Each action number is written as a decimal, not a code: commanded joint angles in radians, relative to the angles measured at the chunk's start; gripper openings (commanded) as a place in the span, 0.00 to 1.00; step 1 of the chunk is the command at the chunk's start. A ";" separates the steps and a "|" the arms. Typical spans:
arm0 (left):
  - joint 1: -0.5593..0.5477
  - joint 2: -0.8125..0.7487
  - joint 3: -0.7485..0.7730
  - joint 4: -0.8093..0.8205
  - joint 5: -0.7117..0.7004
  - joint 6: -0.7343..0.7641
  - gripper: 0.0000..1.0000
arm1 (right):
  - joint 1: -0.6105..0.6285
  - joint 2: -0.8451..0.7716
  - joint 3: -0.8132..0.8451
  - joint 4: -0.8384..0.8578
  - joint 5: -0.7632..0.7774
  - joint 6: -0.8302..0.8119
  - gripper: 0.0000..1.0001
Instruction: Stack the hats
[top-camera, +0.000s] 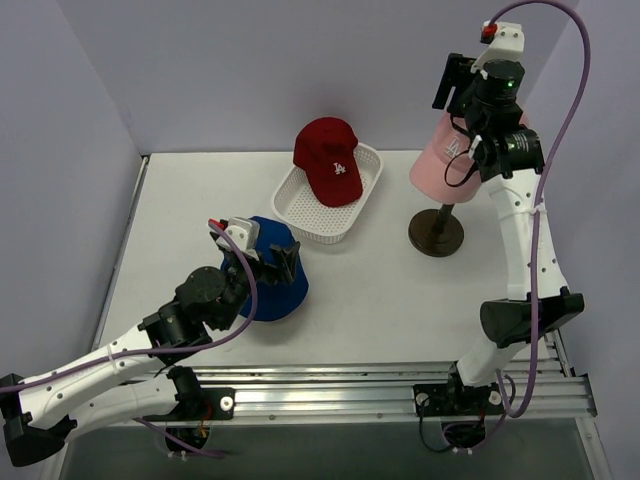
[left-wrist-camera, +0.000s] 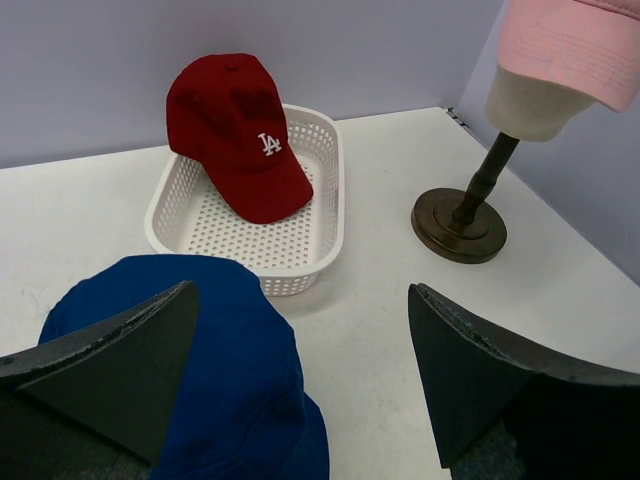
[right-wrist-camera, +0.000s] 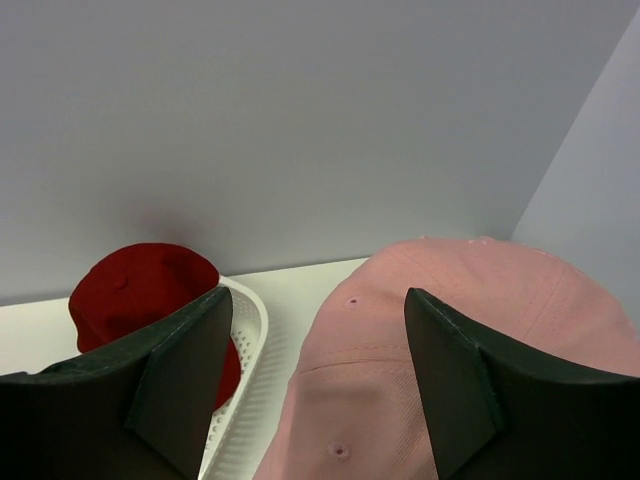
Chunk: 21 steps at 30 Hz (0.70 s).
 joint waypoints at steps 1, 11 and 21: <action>-0.002 -0.006 -0.001 0.043 -0.014 0.014 0.94 | 0.054 -0.034 0.021 -0.025 0.033 -0.026 0.65; -0.002 -0.012 -0.012 0.062 -0.026 0.022 0.94 | 0.218 -0.072 -0.109 0.147 0.266 -0.030 0.66; -0.002 -0.030 -0.020 0.065 -0.036 0.022 0.94 | 0.322 0.051 -0.123 0.240 0.328 -0.040 0.65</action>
